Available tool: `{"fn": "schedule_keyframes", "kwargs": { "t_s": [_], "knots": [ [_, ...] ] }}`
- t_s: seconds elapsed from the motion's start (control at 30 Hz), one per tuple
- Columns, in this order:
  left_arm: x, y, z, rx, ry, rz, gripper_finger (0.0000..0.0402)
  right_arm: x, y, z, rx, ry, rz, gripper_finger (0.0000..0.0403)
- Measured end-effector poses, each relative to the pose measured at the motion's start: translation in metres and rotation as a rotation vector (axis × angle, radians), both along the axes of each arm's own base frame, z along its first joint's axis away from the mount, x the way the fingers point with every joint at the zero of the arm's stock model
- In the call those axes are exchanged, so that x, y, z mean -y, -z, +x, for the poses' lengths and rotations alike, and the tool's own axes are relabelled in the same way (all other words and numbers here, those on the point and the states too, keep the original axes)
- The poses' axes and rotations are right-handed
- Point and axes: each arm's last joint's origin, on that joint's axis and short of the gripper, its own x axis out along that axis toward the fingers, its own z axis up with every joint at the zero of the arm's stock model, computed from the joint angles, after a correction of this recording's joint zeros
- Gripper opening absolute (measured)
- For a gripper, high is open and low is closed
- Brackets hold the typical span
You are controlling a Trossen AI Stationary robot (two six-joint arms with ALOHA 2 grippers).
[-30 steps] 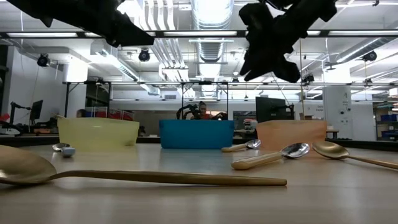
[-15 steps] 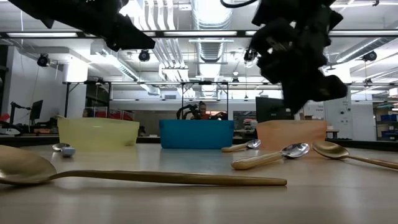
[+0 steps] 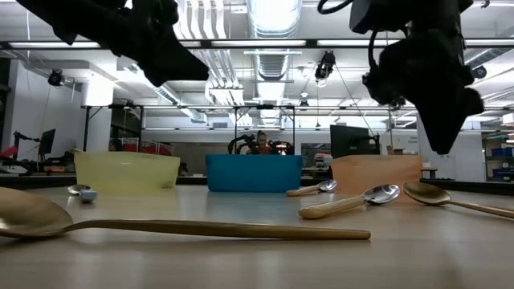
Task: Sort silverware by color (type)
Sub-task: Put the yellow spoon into the orange bin
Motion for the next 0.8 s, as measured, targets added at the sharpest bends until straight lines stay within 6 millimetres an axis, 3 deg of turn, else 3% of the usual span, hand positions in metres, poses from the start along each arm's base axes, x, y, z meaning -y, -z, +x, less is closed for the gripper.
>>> {"fn": "schedule_keyframes", "kwargs": {
  "t_s": [0.2,0.67,0.8],
  "knots": [
    [0.025,0.008,0.019,0.086,0.001,0.006,0.0102,-0.018,0.000,-0.003,0.073,-0.303,-0.217,0.0068],
    [0.074,0.055,0.053,0.171,-0.039,-0.089,0.0102,-0.040,-0.001,-0.007,0.132,-0.411,-0.419,0.0068],
    [0.083,0.066,0.073,0.186,-0.086,-0.075,0.0102,-0.040,-0.001,-0.006,0.145,-0.416,-0.466,0.0068]
  ]
}}
